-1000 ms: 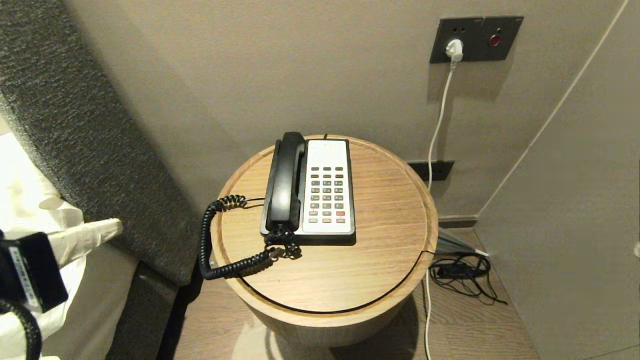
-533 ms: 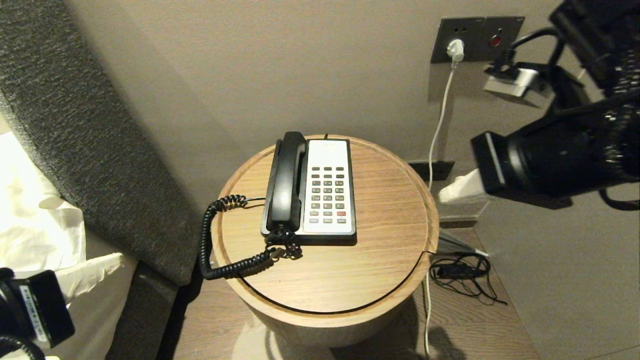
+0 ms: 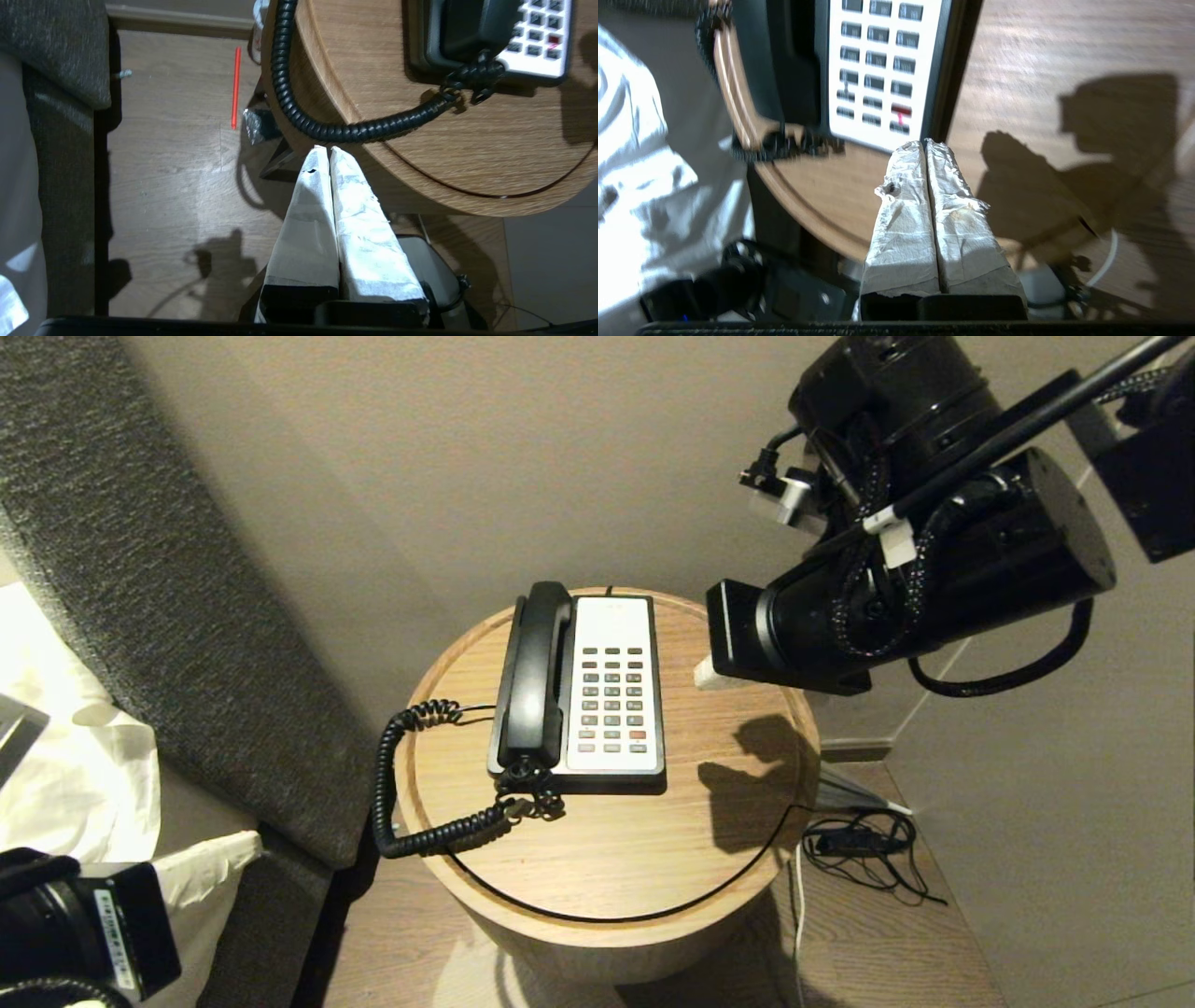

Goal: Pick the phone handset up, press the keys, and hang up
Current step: End the call using the dial pad

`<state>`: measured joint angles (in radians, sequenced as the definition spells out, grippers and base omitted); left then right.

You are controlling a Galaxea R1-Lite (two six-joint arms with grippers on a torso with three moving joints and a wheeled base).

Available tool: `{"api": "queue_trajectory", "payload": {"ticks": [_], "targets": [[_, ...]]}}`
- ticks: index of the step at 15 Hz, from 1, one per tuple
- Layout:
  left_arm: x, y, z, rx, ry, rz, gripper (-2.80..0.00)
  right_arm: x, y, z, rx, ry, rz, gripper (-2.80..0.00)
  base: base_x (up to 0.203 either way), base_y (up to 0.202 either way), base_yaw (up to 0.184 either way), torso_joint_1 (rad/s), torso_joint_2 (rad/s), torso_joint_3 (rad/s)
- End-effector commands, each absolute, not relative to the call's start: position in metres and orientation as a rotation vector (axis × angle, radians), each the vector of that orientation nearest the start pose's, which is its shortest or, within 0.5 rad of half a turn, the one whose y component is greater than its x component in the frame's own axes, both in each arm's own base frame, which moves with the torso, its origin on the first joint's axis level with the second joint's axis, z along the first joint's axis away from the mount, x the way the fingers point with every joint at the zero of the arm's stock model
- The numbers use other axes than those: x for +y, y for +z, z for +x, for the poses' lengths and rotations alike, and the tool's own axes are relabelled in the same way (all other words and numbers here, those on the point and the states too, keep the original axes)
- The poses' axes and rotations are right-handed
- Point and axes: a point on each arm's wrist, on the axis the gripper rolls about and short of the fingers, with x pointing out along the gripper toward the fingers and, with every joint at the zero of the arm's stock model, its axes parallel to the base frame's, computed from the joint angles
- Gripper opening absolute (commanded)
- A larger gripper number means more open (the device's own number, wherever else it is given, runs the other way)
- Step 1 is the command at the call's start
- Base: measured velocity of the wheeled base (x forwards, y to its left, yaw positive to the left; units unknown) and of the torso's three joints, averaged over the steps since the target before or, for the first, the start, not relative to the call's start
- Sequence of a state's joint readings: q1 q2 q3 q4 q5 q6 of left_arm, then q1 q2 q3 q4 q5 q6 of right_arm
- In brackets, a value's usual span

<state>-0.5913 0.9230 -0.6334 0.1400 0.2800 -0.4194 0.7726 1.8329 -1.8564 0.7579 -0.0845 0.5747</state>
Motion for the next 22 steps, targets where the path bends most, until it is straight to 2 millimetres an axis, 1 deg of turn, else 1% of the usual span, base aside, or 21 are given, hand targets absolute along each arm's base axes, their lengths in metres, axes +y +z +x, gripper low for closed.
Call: {"api": "queue_trajectory", "payload": {"ticks": [1, 6, 10, 12, 18, 22], "targets": [[-0.052, 0.216, 0.089, 0.465, -0.21, -0.223, -2.8, 0.246, 0.285, 0.251, 0.839, 0.437, 0.23, -2.8, 0.0, 0.0, 0.0, 0.0, 0.0, 0.0], [-0.052, 0.21, 0.089, 0.485, -0.206, -0.217, -2.8, 0.257, 0.266, 0.261, 0.882, 0.417, 0.202, -2.8, 0.0, 0.0, 0.0, 0.0, 0.0, 0.0], [-0.052, 0.21, 0.09, 0.489, -0.205, -0.216, -2.8, 0.254, 0.263, 0.257, 0.936, 0.394, 0.175, -2.8, 0.0, 0.0, 0.0, 0.0, 0.0, 0.0], [-0.052, 0.206, 0.089, 0.5, -0.202, -0.211, -2.8, 0.256, 0.261, 0.259, 0.948, 0.401, 0.177, -2.8, 0.0, 0.0, 0.0, 0.0, 0.0, 0.0], [-0.051, 0.203, 0.088, 0.507, -0.199, -0.208, -2.8, 0.271, 0.253, 0.256, 0.975, 0.442, 0.162, -2.8, 0.0, 0.0, 0.0, 0.0, 0.0, 0.0], [-0.051, 0.202, 0.088, 0.511, -0.198, -0.206, -2.8, 0.274, 0.25, 0.259, 0.977, 0.438, 0.154, -2.8, 0.0, 0.0, 0.0, 0.0, 0.0, 0.0]]}}
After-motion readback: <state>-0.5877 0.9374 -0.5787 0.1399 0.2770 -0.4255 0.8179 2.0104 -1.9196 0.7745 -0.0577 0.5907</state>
